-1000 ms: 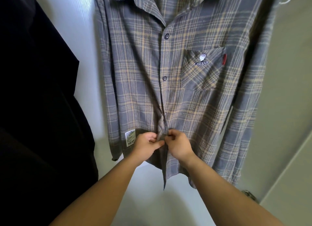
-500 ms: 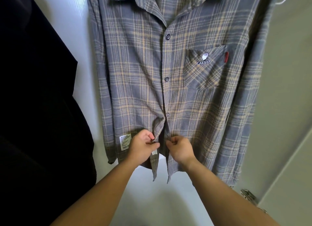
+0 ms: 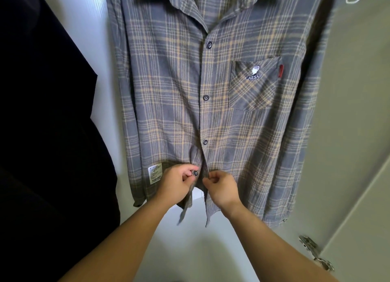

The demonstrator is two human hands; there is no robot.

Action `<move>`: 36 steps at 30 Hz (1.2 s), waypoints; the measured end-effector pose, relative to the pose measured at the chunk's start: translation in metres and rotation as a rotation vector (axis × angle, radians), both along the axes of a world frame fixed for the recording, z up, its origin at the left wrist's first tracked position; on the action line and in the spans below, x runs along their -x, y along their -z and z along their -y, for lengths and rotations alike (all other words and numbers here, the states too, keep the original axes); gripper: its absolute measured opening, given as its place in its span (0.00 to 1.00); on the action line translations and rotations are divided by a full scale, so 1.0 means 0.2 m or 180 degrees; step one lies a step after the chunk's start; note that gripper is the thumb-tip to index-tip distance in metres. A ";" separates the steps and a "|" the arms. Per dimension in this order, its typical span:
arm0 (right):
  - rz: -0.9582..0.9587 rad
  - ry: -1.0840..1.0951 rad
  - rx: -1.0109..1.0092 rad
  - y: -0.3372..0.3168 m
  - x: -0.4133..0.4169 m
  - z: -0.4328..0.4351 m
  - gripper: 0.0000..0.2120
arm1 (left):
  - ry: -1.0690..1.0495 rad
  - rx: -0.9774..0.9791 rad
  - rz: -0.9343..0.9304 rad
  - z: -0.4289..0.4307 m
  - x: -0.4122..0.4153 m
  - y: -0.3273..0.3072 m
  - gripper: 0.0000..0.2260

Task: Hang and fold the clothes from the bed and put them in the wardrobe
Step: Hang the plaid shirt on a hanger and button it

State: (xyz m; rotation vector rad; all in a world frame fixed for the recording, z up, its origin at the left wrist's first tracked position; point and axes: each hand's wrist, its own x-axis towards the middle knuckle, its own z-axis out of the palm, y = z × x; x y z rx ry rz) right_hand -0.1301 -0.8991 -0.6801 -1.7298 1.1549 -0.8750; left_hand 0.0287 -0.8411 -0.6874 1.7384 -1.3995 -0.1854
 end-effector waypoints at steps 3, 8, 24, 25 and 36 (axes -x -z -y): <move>0.0027 -0.0007 -0.0043 0.00 0.00 -0.01 0.04 | -0.0010 0.0002 0.0328 0.01 0.01 -0.01 0.18; 0.0062 -0.0068 0.0008 -0.01 0.00 -0.02 0.07 | -0.0009 0.0019 0.0331 0.01 0.03 -0.01 0.16; 0.0075 -0.0300 -0.0024 -0.06 0.01 -0.08 0.14 | -0.0170 0.0305 0.0202 -0.01 0.06 -0.03 0.05; 0.0062 -0.0300 -0.0018 -0.06 0.01 -0.08 0.15 | -0.0172 0.0324 0.0197 -0.01 0.06 -0.03 0.05; 0.0062 -0.0289 0.0353 -0.06 0.00 -0.09 0.11 | 0.0109 0.0167 -0.0570 -0.03 0.03 -0.02 0.11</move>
